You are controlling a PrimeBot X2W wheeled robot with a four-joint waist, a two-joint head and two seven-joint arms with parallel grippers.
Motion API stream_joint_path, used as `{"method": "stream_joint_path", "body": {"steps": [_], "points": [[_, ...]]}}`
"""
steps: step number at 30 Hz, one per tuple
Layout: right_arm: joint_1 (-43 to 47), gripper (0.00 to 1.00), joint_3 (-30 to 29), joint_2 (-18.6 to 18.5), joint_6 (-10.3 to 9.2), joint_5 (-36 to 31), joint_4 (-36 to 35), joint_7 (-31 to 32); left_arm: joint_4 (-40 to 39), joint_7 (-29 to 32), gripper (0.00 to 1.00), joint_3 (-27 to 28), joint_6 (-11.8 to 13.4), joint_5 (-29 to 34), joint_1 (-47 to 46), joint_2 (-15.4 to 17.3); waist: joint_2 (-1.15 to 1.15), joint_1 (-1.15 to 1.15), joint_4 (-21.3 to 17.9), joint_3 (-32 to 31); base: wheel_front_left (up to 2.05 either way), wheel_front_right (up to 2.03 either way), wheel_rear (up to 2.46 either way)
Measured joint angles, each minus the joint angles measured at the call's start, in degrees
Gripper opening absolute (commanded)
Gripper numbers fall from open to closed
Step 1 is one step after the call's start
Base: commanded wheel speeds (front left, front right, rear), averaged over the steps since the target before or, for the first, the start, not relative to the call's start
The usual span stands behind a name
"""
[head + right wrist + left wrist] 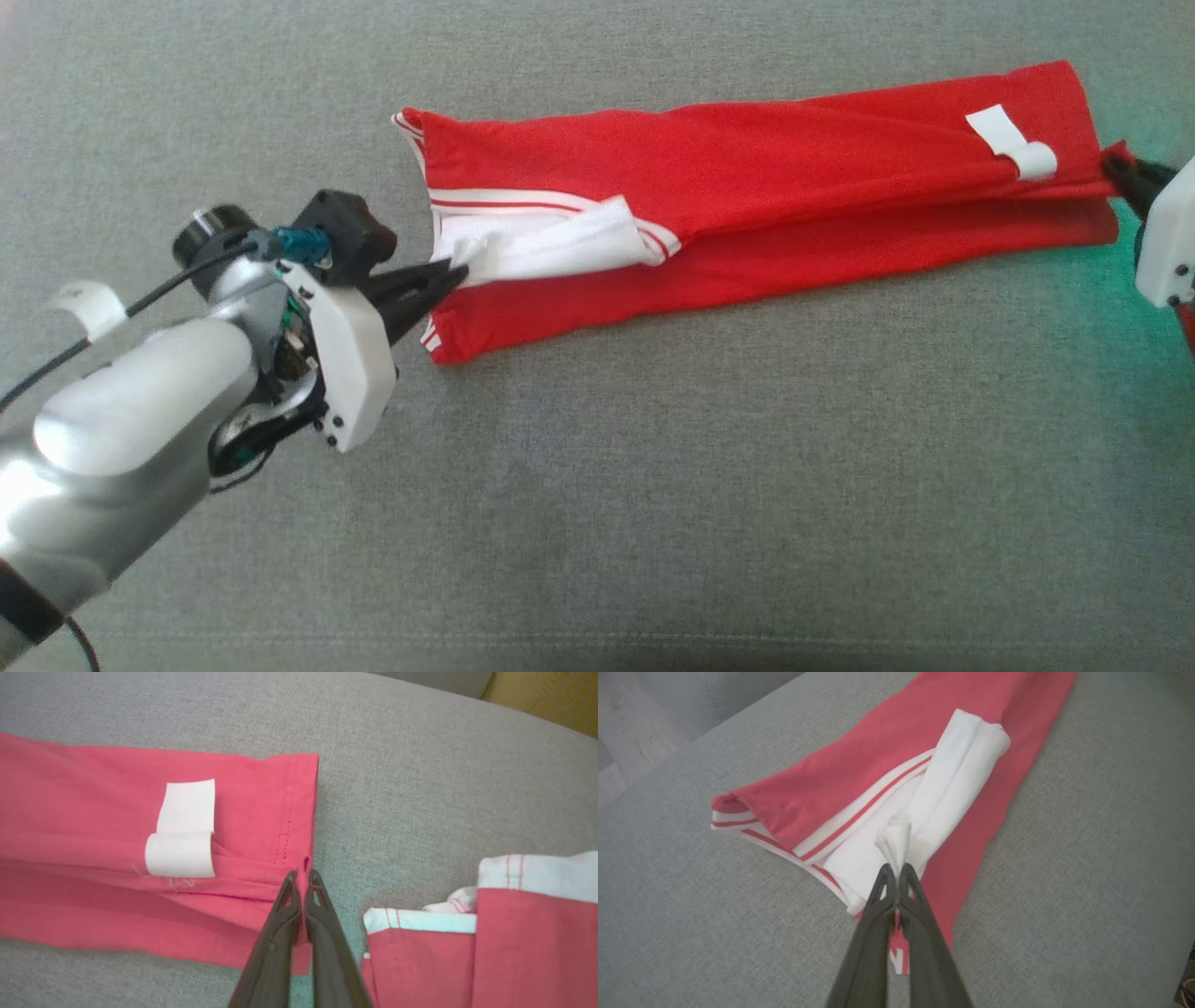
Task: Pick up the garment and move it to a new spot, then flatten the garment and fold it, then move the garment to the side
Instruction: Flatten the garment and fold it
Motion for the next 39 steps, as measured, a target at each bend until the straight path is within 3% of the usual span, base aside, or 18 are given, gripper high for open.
{"method": "stream_joint_path", "body": {"steps": [5, 6, 7, 8, 13, 21, 24, 29, 34, 39], "points": [[0.3, 0.0, 0.9, -0.2, 0.0, 1.3, -0.4, 1.8, -0.1, 0.7, 0.0, -0.3, 0.0, -1.3, 0.4, 0.5, 0.0, 0.0, -0.5, 0.2, 0.0, 0.0, 0.0], [0.3, 0.23, 0.9, -0.1, 0.0, 1.6, -0.2, 2.2, 0.1, 0.7, 0.0, -0.3, 0.0, -1.5, 0.4, 0.5, 0.0, 0.0, -0.7, 0.2, 0.0, 0.0, 0.0], [0.3, 1.0, 0.7, 0.0, 0.0, 1.9, 0.3, 2.4, 0.4, 0.7, 0.65, -0.3, 0.0, -1.5, 0.4, 0.5, 0.0, 0.0, -0.8, 0.2, 0.0, 0.0, 0.0], [0.3, 1.0, 0.7, 0.1, 0.0, 2.2, 0.7, 2.7, 0.8, 0.4, 1.0, -0.3, 0.0, -1.5, 0.4, 0.4, 0.0, 0.0, -1.0, 0.2, 0.0, 0.0, 0.0], [0.3, 1.0, -0.2, 0.9, 0.0, 2.5, 2.1, 1.8, 4.7, -2.5, 1.0, 0.7, 1.5, -2.3, 0.8, -0.7, 0.0, 0.0, -1.5, -0.7, 0.0, 0.0, 0.0], [0.3, 1.0, -5.2, 3.6, 0.0, 3.5, 2.8, -8.8, 8.5, -13.4, 1.0, 9.9, 9.8, -6.8, 3.0, -4.1, 0.0, 0.0, -2.4, -3.7, 0.0, 0.0, 0.0], [0.5, 1.0, -7.6, 5.4, 0.0, 3.6, 2.4, -14.6, 8.1, -15.1, 1.0, 15.6, 13.1, -7.5, 5.0, -5.8, 0.0, 0.0, -2.5, -4.9, 0.0, 0.0, 0.0], [3.4, 1.0, -10.6, 8.6, 0.0, 3.4, 0.9, -24.2, 1.8, -15.1, 1.0, 35.0, 16.7, -3.2, 12.9, -10.0, 0.0, -0.01, -2.5, -6.4, 0.0, 0.0, 0.0], [7.4, 1.0, -13.0, 12.7, 0.0, 1.1, 0.0, -30.7, -3.3, -15.5, 1.0, 49.7, 16.5, 6.4, 26.1, -15.7, 0.0, -0.01, -2.8, -7.8, 0.0, 0.0, 0.0], [10.9, 1.0, -15.9, 16.3, 0.0, -5.0, -0.6, -32.1, -5.4, -15.5, 1.0, 57.1, 12.9, 15.7, 36.8, -21.5, 0.0, -0.01, -3.3, -9.0, 0.0, 0.0, 0.0]]}}
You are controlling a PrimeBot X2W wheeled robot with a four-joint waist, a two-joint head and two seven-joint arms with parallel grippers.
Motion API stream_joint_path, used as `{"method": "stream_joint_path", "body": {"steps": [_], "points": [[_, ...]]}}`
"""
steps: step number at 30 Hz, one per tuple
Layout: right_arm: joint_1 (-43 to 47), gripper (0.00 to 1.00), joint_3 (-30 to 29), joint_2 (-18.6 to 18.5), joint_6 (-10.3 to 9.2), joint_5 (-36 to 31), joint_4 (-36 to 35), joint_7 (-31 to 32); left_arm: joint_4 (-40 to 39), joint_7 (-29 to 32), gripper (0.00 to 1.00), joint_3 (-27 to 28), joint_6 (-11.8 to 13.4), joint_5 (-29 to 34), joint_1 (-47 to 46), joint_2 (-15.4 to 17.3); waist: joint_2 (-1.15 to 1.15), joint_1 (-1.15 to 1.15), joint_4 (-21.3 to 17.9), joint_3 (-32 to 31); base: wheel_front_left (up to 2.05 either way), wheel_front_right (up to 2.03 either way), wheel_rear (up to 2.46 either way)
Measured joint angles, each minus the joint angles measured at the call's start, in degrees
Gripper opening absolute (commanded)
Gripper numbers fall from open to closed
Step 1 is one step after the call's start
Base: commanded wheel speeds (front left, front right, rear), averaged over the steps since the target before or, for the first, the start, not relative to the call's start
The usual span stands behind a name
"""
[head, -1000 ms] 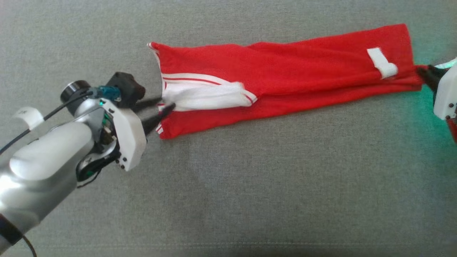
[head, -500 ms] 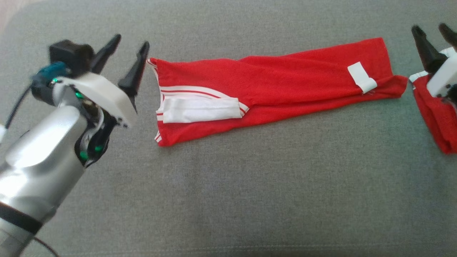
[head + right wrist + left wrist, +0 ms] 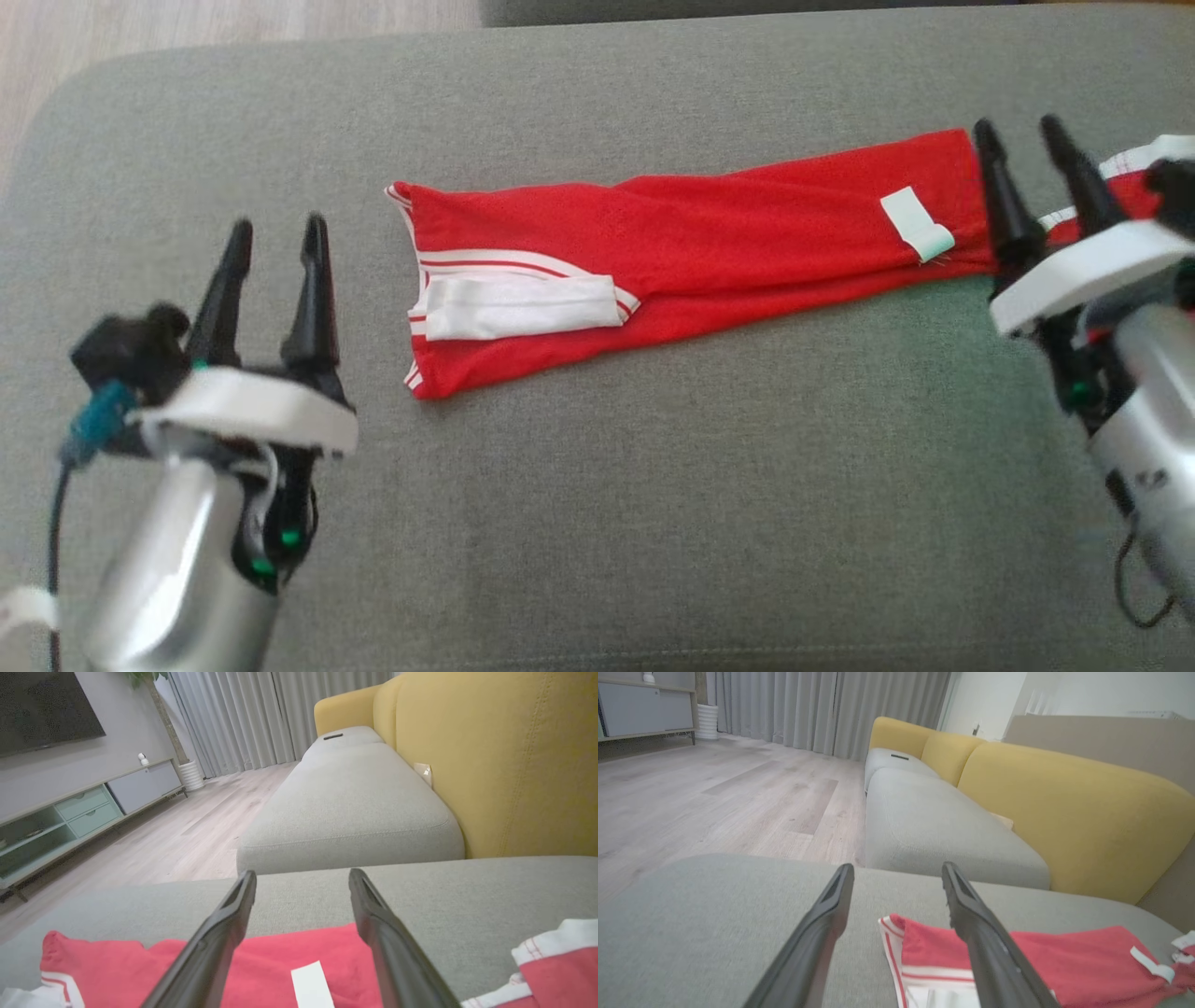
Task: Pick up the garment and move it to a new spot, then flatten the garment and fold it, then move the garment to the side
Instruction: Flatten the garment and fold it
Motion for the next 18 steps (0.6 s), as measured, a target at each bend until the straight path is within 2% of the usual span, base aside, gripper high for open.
{"method": "stream_joint_path", "body": {"steps": [4, 9, 11, 18], "points": [[2.8, 1.0, -3.4, 2.4, 0.0, -4.8, -0.1, 0.0, 0.2, 0.0, 1.0, 3.5, -3.3, 5.8, 2.8, -2.8, 0.0, 0.0, 0.0, 0.2, 0.0, 0.0, 0.0], [3.6, 1.0, -8.6, 3.9, 0.0, -9.6, -0.4, 0.0, 0.3, 0.0, 1.0, 7.6, -7.0, 10.0, 2.8, -6.1, 0.0, 0.01, 0.6, 1.2, 0.0, 0.0, 0.0], [3.6, 1.0, -9.8, 4.2, 0.0, -10.4, 0.0, 0.0, 0.5, 0.0, 1.0, 8.3, -7.6, 10.7, 2.7, -6.6, 0.0, 0.01, 0.7, 1.5, 0.0, 0.0, 0.0], [1.4, 1.0, -18.3, 6.9, 0.0, -15.4, 12.1, 2.4, 2.0, 0.0, 1.0, 10.4, -10.9, 13.9, 0.9, -9.6, 0.0, 0.02, 1.8, 4.0, 0.0, 0.0, 0.0]]}}
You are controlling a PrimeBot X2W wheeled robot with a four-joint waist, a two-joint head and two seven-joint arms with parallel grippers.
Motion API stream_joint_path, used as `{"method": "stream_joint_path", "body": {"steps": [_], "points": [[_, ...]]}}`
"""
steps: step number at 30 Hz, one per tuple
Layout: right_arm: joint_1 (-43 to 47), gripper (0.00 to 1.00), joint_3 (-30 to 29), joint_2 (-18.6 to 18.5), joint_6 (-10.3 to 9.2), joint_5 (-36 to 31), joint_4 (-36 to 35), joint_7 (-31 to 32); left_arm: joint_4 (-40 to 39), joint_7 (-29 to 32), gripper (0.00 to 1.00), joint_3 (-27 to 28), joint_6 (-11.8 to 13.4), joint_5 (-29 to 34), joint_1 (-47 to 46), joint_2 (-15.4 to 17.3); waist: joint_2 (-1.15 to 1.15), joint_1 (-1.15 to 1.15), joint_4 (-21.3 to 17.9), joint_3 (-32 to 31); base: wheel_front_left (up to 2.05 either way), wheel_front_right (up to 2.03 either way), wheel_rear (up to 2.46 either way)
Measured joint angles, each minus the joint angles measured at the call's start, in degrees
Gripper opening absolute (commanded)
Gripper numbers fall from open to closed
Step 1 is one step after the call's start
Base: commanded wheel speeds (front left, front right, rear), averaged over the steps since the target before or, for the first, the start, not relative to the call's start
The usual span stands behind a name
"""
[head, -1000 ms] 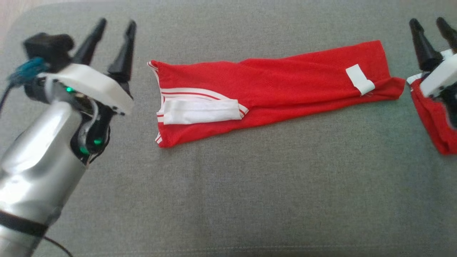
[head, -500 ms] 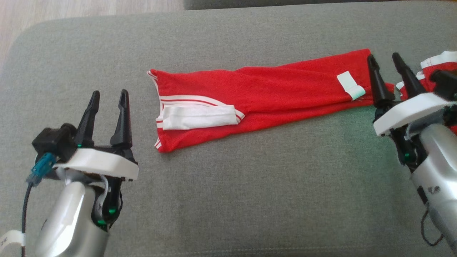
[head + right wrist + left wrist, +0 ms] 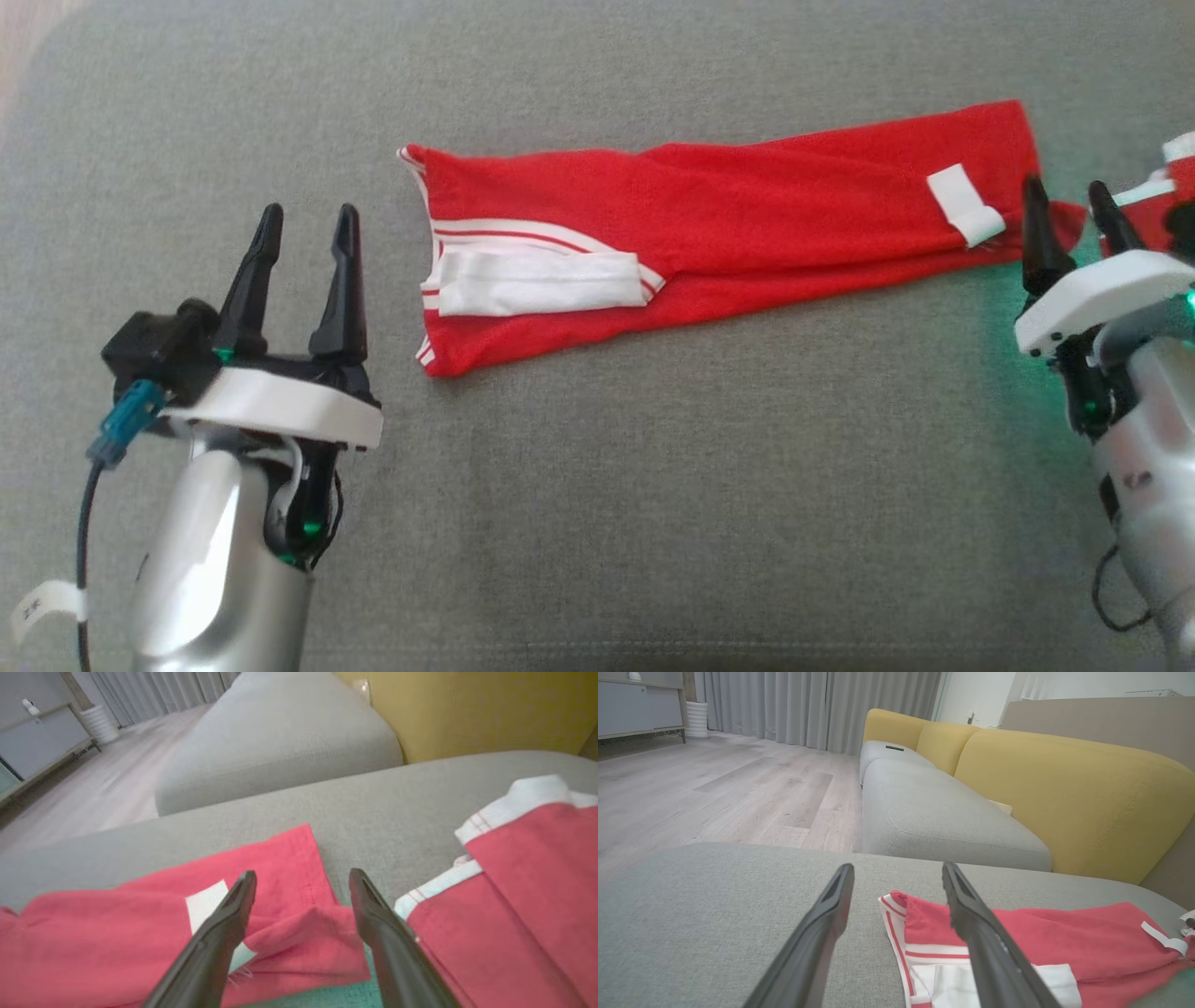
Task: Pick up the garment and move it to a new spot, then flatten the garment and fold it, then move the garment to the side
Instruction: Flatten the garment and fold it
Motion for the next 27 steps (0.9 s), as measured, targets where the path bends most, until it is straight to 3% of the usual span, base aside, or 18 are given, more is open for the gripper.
{"method": "stream_joint_path", "body": {"steps": [9, 14, 15, 17, 23, 27], "points": [[-6.2, 1.0, -6.0, 2.1, 0.0, -5.9, 14.7, 2.8, 1.8, 0.0, 1.0, 1.4, -1.4, 0.9, -1.6, -1.6, 0.0, 0.01, 1.8, 2.6, 0.0, 0.0, 0.0], [-8.5, 1.0, -7.6, 3.3, 0.0, -6.2, 17.6, 4.9, 2.2, 0.0, 1.0, 2.5, -1.5, 1.4, -1.8, -2.3, 0.0, 0.0, 1.8, 3.3, 0.0, 0.0, 0.0], [-8.8, 0.91, -7.6, 3.4, 0.0, -6.2, 17.6, 5.5, 2.2, 0.0, 1.0, 2.8, -1.5, 1.4, -1.8, -2.3, 0.0, 0.0, 1.8, 3.4, 0.0, 0.0, 0.0], [-8.9, 0.0, -7.7, 3.4, 0.0, -5.5, 17.4, 6.3, 2.2, 0.0, 1.0, 3.0, -1.5, 1.4, -1.9, -2.3, 0.0, 0.0, 1.6, 3.5, 0.0, 0.0, 0.0], [-8.8, 0.0, -9.0, 2.2, 0.0, -3.8, 17.2, 5.9, 2.3, 0.0, 1.0, 2.9, -1.5, 1.4, -2.7, -2.6, 0.0, 0.0, 1.0, 3.4, 0.0, 0.0, 0.0], [-8.6, 0.0, -10.6, -1.4, 0.0, -3.0, 17.2, 4.3, 2.3, 0.0, 1.0, 2.8, -1.5, 1.4, -2.7, -2.6, 0.0, 0.0, 0.6, 2.9, 0.0, 0.0, 0.0]]}}
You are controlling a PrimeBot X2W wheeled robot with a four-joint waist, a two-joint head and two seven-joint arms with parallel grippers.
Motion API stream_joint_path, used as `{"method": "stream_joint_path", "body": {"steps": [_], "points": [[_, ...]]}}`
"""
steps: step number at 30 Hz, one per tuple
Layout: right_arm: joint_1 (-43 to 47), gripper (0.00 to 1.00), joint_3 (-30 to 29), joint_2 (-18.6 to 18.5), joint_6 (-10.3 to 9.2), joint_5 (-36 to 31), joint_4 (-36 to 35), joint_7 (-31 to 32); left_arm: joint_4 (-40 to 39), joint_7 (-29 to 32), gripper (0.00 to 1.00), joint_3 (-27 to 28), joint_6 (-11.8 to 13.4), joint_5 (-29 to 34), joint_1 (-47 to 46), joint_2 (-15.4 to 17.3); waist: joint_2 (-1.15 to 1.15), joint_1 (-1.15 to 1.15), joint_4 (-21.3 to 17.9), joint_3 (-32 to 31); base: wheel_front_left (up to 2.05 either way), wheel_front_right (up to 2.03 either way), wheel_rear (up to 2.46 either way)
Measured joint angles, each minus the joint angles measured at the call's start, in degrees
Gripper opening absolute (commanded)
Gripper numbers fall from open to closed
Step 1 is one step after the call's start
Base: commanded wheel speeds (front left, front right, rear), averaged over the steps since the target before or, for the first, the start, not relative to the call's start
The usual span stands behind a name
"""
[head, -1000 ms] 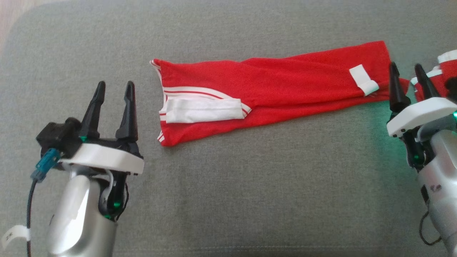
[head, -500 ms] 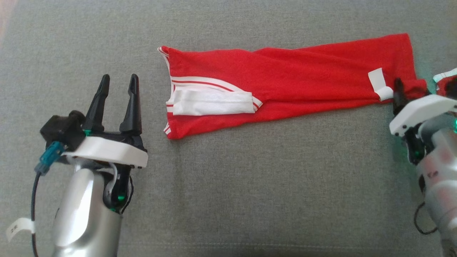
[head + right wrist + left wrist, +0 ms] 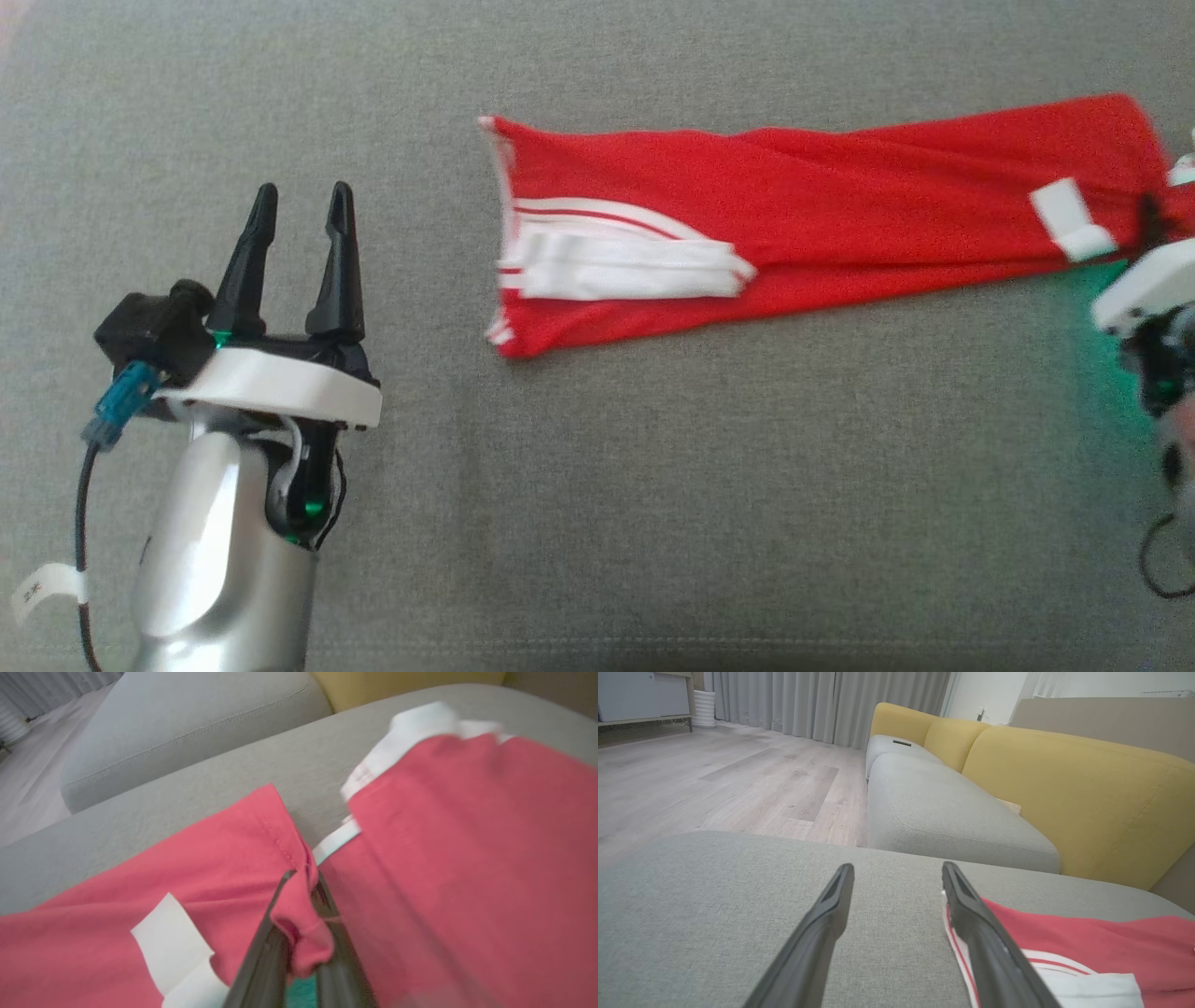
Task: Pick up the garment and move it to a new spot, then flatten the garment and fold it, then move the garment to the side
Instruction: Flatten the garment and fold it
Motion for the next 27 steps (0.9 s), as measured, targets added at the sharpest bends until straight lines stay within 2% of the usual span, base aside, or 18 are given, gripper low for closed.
{"method": "stream_joint_path", "body": {"steps": [3, 9, 17, 27], "points": [[0.0, 0.0, -0.9, -1.4, 0.0, 0.7, -0.2, -1.3, 0.0, 0.0, 1.0, -0.1, 0.0, 0.0, 0.0, 0.0, 0.0, 0.0, -0.3, -0.7, 0.0, 0.0, 0.0], [0.1, 0.0, -0.4, 0.0, 0.0, 0.9, -3.8, -3.9, 0.2, 0.0, 1.0, -0.5, 0.0, 0.0, 0.2, 0.0, 0.0, -0.01, -0.8, -2.6, 0.0, 0.0, 0.0], [2.5, 0.0, 3.8, 5.6, 0.0, 1.9, -13.2, -4.5, 0.9, 0.0, 1.0, -1.6, 0.0, -0.2, 2.0, 0.0, 0.0, -0.01, -0.5, -6.2, 0.0, 0.0, 0.0], [6.4, 0.0, 11.2, 13.7, 0.0, 2.1, -24.5, 0.3, 1.1, 0.0, 1.0, -1.7, 0.0, -0.2, 3.8, 0.2, 0.0, -0.01, 2.0, -9.3, 0.0, 0.0, 0.0]]}}
